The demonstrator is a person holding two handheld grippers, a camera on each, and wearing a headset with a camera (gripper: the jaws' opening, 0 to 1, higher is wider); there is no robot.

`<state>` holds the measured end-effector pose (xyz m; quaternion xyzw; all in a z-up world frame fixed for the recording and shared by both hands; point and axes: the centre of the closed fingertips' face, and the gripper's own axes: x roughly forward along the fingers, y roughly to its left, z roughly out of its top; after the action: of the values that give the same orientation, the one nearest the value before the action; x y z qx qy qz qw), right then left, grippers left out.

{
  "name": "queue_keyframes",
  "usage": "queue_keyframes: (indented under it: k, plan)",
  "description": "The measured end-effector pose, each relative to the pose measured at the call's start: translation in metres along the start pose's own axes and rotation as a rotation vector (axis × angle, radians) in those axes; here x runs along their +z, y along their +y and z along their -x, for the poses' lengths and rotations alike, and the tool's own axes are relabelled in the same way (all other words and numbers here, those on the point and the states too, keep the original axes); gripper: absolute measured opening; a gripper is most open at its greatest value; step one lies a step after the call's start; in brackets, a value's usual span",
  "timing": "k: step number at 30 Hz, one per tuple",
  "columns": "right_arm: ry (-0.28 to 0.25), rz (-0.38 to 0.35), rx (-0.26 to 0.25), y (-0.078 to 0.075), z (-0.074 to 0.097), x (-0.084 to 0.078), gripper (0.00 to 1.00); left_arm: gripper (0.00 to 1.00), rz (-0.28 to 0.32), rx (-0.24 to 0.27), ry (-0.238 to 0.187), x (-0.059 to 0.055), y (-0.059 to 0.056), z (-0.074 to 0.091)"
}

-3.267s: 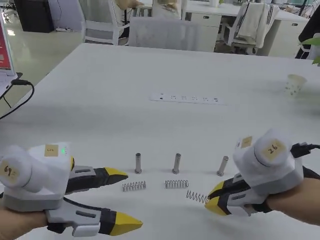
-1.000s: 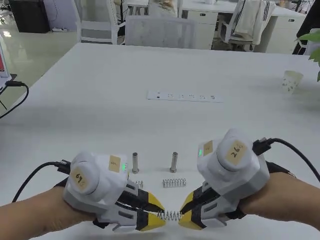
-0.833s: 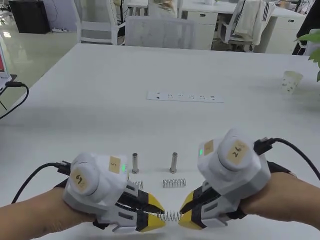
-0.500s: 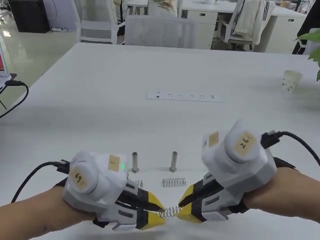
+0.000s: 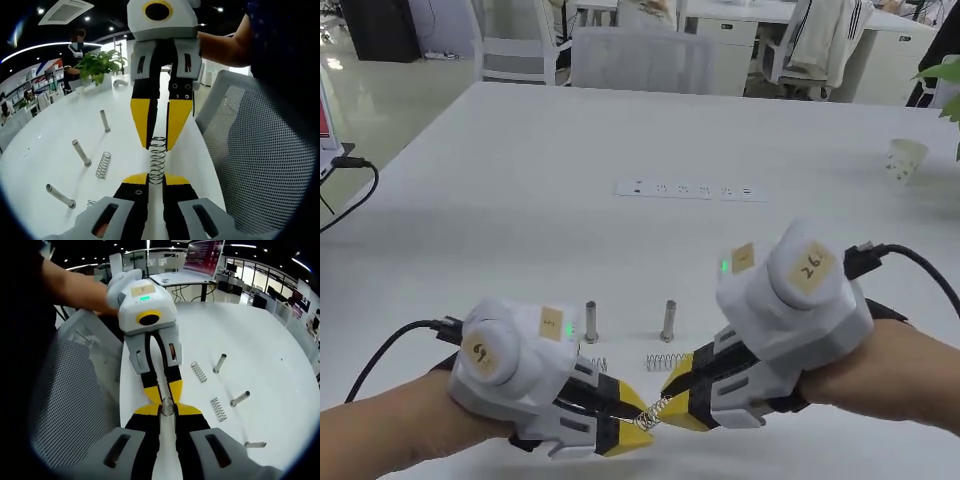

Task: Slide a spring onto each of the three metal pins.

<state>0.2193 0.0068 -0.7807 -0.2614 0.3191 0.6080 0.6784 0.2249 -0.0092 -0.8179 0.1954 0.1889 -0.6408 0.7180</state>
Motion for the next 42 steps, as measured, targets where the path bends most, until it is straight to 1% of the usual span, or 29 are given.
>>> queue_keyframes:
  k: [7, 9, 10, 20, 31, 38, 42]
  plan:
    - [0.002, 0.0, 0.005, 0.0, -0.002, 0.001, 0.08, 0.02, 0.001, -0.002, 0.003, -0.001, 0.0, -0.001]
    - [0.005, -0.004, 0.01, 0.001, -0.003, 0.0, 0.08, 0.02, 0.006, 0.001, -0.01, 0.001, 0.001, 0.0]
    - [0.007, -0.005, 0.008, 0.001, -0.004, 0.0, 0.08, 0.01, 0.005, 0.0, -0.001, 0.0, 0.001, 0.0]
    - [0.012, -0.024, 0.015, 0.001, -0.009, -0.006, 0.09, 0.01, 0.013, -0.007, 0.001, -0.004, 0.0, -0.001]
    - [0.008, -0.045, 0.028, 0.001, -0.013, -0.01, 0.09, 0.01, 0.018, -0.007, -0.03, 0.003, 0.0, 0.0]
    - [0.005, -0.049, 0.029, 0.001, -0.015, -0.009, 0.09, 0.01, 0.019, -0.004, -0.034, 0.005, -0.001, 0.0]
    - [0.008, -0.051, 0.034, 0.002, -0.015, -0.01, 0.09, 0.01, 0.013, -0.01, -0.028, 0.006, -0.003, -0.001]
